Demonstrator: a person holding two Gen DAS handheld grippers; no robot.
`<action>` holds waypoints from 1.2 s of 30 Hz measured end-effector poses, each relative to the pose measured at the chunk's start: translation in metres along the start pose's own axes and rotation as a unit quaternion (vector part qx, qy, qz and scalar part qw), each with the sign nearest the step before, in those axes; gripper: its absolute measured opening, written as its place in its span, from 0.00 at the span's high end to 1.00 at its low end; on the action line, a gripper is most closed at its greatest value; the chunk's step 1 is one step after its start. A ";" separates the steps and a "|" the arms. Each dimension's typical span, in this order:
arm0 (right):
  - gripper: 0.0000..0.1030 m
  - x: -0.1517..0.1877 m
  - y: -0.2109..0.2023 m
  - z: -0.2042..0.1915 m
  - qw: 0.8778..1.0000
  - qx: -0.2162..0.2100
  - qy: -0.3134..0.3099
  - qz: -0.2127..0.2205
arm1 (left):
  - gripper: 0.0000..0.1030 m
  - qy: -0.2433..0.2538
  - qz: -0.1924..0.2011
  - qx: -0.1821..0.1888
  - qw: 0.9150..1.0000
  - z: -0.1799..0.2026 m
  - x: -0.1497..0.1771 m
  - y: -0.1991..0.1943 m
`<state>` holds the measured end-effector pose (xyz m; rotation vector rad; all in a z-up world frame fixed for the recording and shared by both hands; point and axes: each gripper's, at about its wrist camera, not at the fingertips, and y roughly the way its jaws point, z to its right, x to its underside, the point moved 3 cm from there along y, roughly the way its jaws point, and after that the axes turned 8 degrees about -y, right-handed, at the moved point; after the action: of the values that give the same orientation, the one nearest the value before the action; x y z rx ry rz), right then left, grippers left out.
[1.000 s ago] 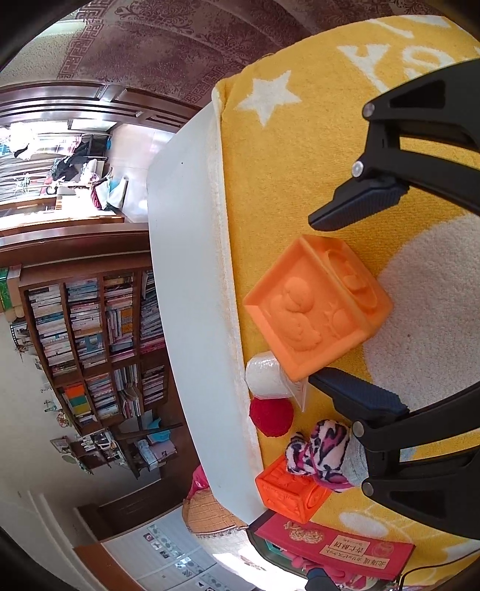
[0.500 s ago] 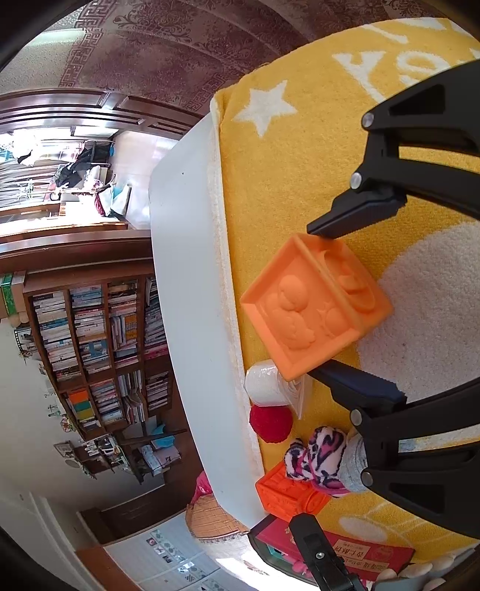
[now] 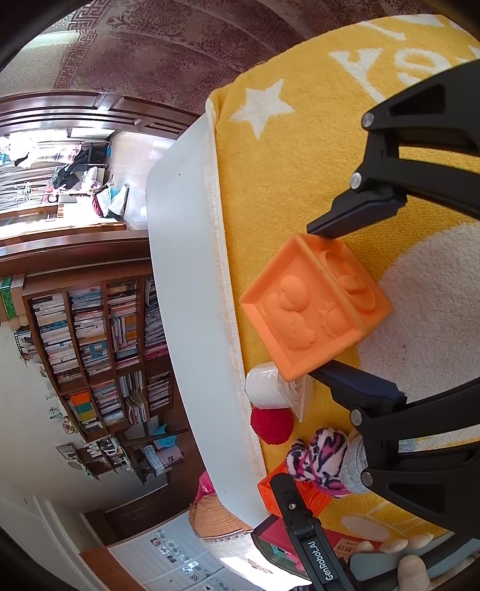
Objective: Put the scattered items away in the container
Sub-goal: 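Grasp a light orange block with the right tool while the left tool grasps a red-orange block, then carry both orange blocks over the tin with both tools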
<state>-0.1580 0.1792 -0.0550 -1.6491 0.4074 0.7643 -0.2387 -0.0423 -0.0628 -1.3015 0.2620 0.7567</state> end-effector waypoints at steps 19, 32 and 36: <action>0.31 -0.008 -0.012 0.009 0.999 -0.020 0.041 0.026 | 0.47 -0.004 0.021 0.039 0.999 -0.006 0.006 -0.029; 0.31 -0.015 -0.031 -0.004 0.997 -0.045 0.043 0.048 | 0.47 -0.017 0.080 0.059 0.995 -0.029 -0.007 -0.108; 0.31 -0.014 -0.037 -0.018 0.997 -0.054 0.029 0.053 | 0.47 -0.027 0.102 0.051 0.993 -0.049 -0.012 -0.136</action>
<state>-0.1397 0.1680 -0.0174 -1.7653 0.5066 0.8305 -0.1500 -0.1020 0.0348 -1.1668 0.3890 0.9384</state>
